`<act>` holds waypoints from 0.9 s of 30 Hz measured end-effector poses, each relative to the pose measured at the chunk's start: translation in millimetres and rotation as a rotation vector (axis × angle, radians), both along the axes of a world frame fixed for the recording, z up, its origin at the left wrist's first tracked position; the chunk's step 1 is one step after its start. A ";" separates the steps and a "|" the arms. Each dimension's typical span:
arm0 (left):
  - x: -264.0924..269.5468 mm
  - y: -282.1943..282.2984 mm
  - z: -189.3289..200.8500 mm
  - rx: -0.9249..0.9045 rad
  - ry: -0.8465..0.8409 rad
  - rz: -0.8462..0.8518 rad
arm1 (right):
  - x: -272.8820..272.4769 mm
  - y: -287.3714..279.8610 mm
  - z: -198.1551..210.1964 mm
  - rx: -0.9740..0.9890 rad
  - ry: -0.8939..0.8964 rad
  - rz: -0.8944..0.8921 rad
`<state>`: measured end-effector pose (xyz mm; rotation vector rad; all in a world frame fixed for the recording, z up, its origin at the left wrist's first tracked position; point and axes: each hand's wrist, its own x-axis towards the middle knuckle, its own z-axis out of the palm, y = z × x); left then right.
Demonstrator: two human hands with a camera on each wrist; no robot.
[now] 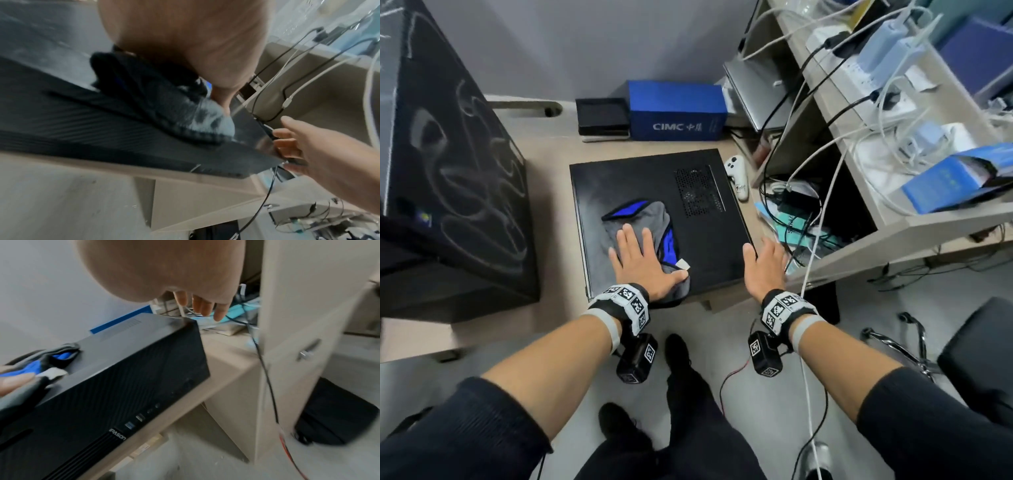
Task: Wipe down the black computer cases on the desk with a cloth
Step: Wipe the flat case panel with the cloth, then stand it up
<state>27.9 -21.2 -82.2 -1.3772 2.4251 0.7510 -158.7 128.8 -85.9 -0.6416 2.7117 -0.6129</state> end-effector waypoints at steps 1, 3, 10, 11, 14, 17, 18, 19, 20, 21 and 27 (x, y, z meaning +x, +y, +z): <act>3.8 3.9 -1.5 -0.025 0.004 -0.012 | 2.7 7.2 -2.9 -0.023 -0.044 -0.083; 11.2 8.5 -4.8 -0.060 0.022 -0.014 | 7.1 20.6 -9.0 -0.068 -0.151 -0.240; 42.7 10.8 -5.5 -0.079 0.001 0.068 | 13.0 24.7 -16.2 -0.161 -0.613 -0.407; 47.7 11.9 -6.1 -0.090 0.002 0.109 | 9.9 21.4 -21.8 -0.172 -0.660 -0.416; 64.2 17.5 -12.0 -0.139 -0.012 0.241 | 0.1 19.9 -46.8 -0.235 -0.758 -0.468; 74.8 22.9 -16.5 -0.122 0.059 0.455 | 13.4 21.3 -22.7 -0.306 -0.861 -0.489; 76.4 23.9 -17.7 -0.100 0.100 0.511 | 15.5 21.9 -18.3 -0.317 -0.877 -0.486; 77.4 24.6 -18.1 -0.070 0.142 0.551 | 15.7 22.5 -16.5 -0.327 -0.890 -0.479; 78.4 25.2 -18.2 -0.042 0.172 0.585 | 15.4 22.8 -16.2 -0.333 -0.896 -0.474; 79.0 26.0 -17.5 -0.023 0.190 0.619 | 15.3 22.9 -15.3 -0.341 -0.905 -0.471; 79.8 28.9 -9.3 0.075 0.290 0.820 | 21.9 19.8 -6.1 -0.359 -0.920 -0.455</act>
